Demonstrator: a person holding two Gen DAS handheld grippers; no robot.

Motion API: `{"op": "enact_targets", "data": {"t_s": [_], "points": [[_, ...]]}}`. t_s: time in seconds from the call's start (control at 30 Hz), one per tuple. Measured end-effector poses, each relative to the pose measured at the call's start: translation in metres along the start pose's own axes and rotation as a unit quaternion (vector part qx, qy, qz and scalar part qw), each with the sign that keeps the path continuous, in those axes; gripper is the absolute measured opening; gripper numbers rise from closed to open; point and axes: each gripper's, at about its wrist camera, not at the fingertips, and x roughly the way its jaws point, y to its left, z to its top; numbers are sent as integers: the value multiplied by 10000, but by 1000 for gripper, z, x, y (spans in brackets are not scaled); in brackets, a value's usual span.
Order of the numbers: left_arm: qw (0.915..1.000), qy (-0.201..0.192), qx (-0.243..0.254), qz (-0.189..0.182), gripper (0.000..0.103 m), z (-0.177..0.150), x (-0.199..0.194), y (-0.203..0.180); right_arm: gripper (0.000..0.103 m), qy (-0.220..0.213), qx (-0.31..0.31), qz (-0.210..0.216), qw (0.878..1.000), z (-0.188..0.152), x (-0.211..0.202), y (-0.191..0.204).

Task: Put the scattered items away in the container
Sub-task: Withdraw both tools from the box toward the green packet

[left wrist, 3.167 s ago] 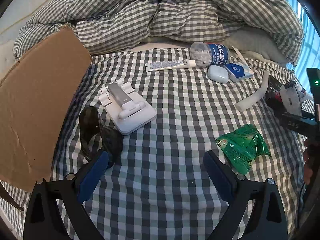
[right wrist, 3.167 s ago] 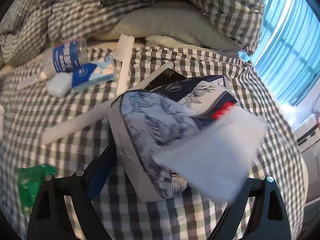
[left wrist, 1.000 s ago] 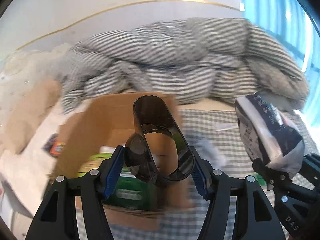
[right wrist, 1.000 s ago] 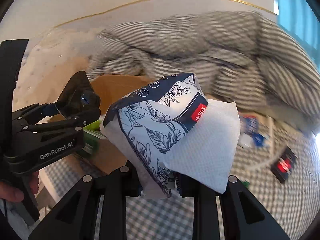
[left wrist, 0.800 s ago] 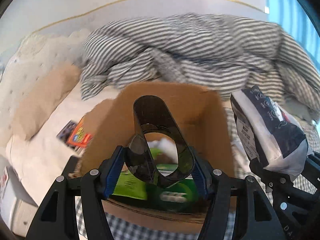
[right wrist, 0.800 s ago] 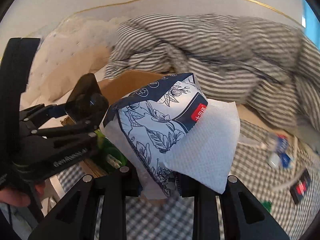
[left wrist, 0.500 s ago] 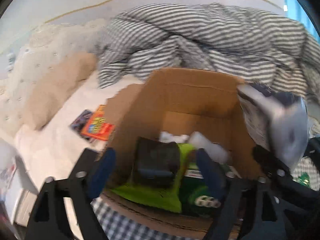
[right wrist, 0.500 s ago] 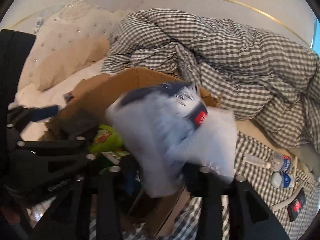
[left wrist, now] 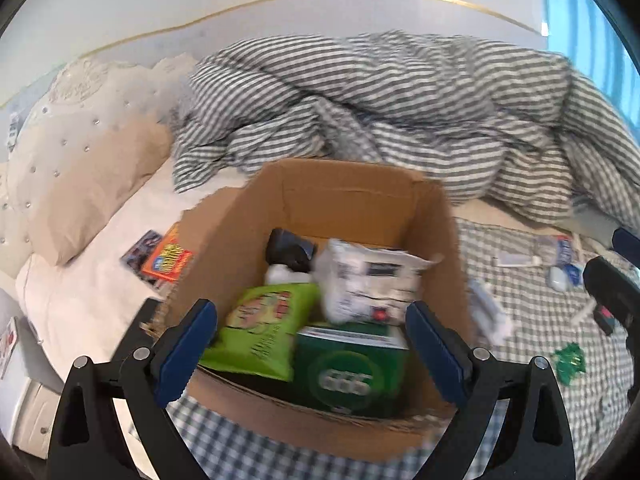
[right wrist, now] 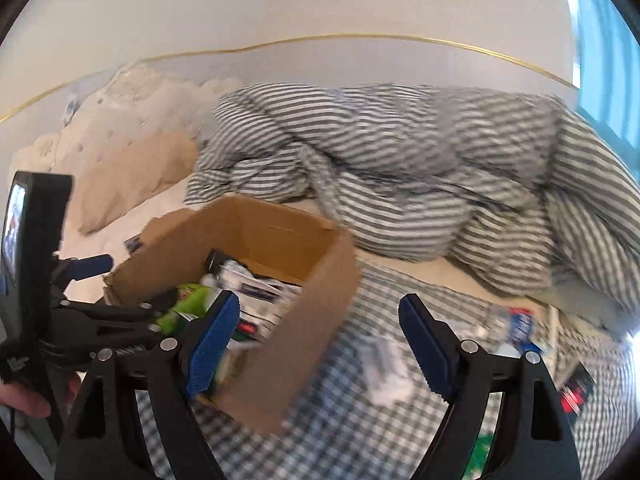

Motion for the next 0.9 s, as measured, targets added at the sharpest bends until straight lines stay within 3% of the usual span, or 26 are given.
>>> {"op": "enact_targets", "data": {"t_s": [0.23, 0.27, 0.4, 0.5, 0.63, 0.9], "points": [[9964, -124, 383, -753, 99, -20, -26, -86, 82, 211, 1249, -384, 9912, -50, -54, -109], [9950, -112, 443, -892, 103, -25, -27, -101, 82, 258, 1363, -476, 9892, -58, -62, -124], [9899, -150, 702, -1224, 103, -48, -27, -157, 82, 364, 1551, -979, 9824, -85, -86, -165], [9859, -65, 940, -1380, 103, -68, -19, -191, 82, 527, 1692, -1036, 9787, -111, -92, -183], [9868, 153, 1108, -1173, 103, -90, 3, -213, 82, 865, 1787, -1088, 9740, -143, -76, -195], [9902, 554, 811, -995, 103, -95, 50, -206, 82, 1423, 1659, -938, 9713, -178, -13, -187]]}}
